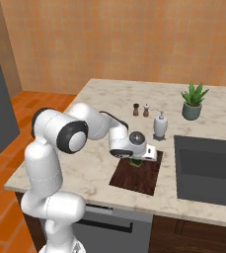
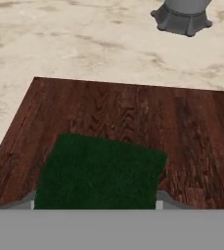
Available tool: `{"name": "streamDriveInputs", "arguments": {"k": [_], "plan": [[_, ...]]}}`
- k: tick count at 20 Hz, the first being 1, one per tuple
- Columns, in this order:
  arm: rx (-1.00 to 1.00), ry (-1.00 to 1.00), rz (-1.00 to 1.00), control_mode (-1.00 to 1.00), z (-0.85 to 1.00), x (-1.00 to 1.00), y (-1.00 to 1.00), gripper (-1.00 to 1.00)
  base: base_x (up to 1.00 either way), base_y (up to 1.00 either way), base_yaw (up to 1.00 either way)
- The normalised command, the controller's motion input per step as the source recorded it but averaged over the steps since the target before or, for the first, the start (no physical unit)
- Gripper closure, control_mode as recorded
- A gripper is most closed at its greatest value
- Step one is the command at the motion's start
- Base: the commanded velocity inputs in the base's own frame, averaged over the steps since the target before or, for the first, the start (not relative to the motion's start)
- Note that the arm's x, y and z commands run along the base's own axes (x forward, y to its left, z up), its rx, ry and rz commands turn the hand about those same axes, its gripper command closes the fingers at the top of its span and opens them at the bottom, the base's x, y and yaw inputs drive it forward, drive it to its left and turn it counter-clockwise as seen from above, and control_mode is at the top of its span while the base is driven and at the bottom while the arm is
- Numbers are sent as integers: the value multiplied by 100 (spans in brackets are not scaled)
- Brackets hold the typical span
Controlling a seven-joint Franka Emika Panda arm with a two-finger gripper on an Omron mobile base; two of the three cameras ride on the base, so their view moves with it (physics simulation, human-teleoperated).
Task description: Pick up the sponge from the counter and clean the cutting board by briefly scrubbing or pressing down on the cutting board. Once finished, release the sponge.
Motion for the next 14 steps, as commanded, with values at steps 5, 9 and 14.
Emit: {"name": "streamDriveInputs", "arguments": {"k": [5,9,14], "plan": [[0,-1,0,-100,-6,-52,0,100,0,0,0],[0,0,0,-100,-15,-97,0,100,0,0,0],[0,0,0,-100,-11,-70,0,100,0,0,0]]}}
